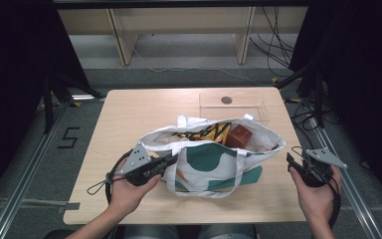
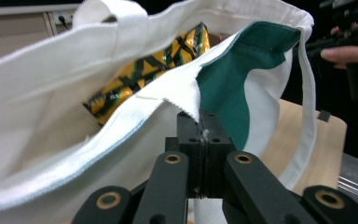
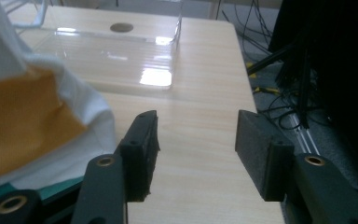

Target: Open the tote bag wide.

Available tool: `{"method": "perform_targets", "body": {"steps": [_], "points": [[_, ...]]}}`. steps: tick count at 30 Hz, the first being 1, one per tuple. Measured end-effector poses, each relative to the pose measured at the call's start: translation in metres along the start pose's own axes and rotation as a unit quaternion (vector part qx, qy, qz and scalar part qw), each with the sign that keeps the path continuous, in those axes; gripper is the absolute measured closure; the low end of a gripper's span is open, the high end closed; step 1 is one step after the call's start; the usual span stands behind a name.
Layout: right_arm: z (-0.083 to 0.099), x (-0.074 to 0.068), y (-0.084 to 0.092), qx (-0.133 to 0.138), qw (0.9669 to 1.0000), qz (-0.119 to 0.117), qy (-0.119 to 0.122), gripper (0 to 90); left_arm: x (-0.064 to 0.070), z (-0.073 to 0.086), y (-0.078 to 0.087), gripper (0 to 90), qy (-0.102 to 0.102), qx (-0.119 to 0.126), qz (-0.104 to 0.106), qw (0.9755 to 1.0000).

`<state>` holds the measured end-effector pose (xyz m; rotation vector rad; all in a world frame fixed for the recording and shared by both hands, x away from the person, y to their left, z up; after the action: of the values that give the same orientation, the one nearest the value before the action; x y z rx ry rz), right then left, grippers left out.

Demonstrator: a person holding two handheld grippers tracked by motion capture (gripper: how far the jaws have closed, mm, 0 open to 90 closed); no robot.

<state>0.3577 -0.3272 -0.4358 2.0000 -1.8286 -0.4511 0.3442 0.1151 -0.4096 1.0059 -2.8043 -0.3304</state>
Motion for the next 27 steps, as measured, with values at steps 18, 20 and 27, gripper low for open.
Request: {"method": "perform_targets", "body": {"steps": [18,20,27], "points": [[-0.044,-0.003,0.019,0.049,0.9987,0.008,-0.007,49.3,0.015,0.043,-0.001,88.6,-0.028,-0.081,0.028,0.9959],[-0.046,-0.003,0.019,0.052,0.9986,-0.003,0.008,49.2,0.018,0.050,-0.003,88.6,-0.032,-0.094,0.034,0.9945],[-0.049,-0.010,0.018,0.049,0.9986,-0.013,0.009,49.0,0.022,0.067,-0.009,88.6,-0.034,-0.131,0.040,0.9900]]}}
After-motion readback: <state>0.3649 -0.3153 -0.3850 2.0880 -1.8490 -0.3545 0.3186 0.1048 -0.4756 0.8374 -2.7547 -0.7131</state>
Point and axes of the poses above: each handheld gripper's, and its own axes: y roughly backward along the jaws, z roughly out of its underside, x roughly to its right, the point moved 2 cm from there along -y, roughly forward along the jaws, and after that the axes turned 1 degree about -z, right-handed, at the moved point
